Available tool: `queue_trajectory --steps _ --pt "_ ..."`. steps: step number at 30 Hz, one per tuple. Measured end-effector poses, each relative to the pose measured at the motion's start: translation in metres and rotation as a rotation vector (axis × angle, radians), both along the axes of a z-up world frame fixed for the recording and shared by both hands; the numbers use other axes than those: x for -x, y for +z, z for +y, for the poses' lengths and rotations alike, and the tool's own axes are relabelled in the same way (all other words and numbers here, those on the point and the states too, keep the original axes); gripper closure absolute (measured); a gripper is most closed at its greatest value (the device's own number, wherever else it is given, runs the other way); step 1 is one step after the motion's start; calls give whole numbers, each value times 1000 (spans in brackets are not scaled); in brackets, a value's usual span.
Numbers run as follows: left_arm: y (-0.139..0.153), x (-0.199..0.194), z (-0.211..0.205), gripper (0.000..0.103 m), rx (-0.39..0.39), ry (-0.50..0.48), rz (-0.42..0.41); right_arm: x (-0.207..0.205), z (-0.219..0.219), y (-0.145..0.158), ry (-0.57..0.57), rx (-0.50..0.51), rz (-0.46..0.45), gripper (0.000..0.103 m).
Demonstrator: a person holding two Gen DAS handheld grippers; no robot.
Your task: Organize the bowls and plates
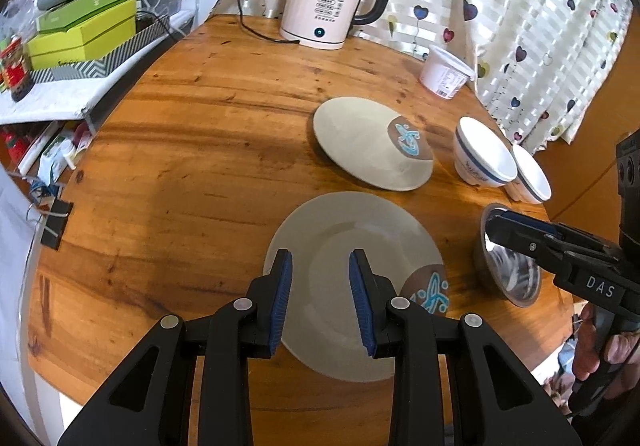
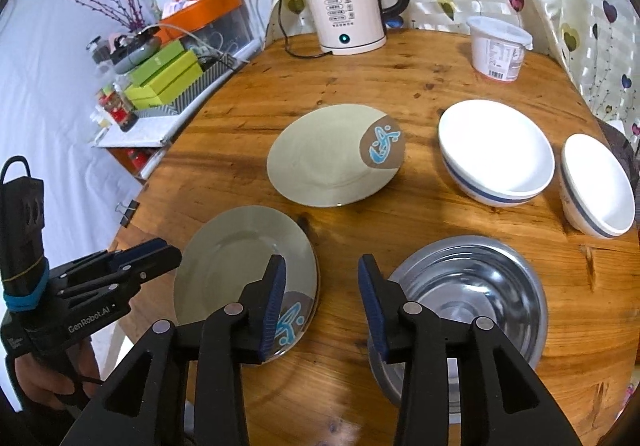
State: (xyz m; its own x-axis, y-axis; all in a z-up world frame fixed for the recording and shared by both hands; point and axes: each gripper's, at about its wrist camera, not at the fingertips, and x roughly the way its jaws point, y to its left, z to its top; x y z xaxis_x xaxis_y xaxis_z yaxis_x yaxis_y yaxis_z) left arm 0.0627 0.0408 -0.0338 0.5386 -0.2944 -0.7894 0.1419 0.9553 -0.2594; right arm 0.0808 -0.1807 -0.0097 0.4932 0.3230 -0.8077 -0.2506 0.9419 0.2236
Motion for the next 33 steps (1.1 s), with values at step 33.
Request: queue_trajectory --steps 33 --pt "3 -50 -12 72 -16 -62 12 -38 -15 -9 -66 -52 42 65"
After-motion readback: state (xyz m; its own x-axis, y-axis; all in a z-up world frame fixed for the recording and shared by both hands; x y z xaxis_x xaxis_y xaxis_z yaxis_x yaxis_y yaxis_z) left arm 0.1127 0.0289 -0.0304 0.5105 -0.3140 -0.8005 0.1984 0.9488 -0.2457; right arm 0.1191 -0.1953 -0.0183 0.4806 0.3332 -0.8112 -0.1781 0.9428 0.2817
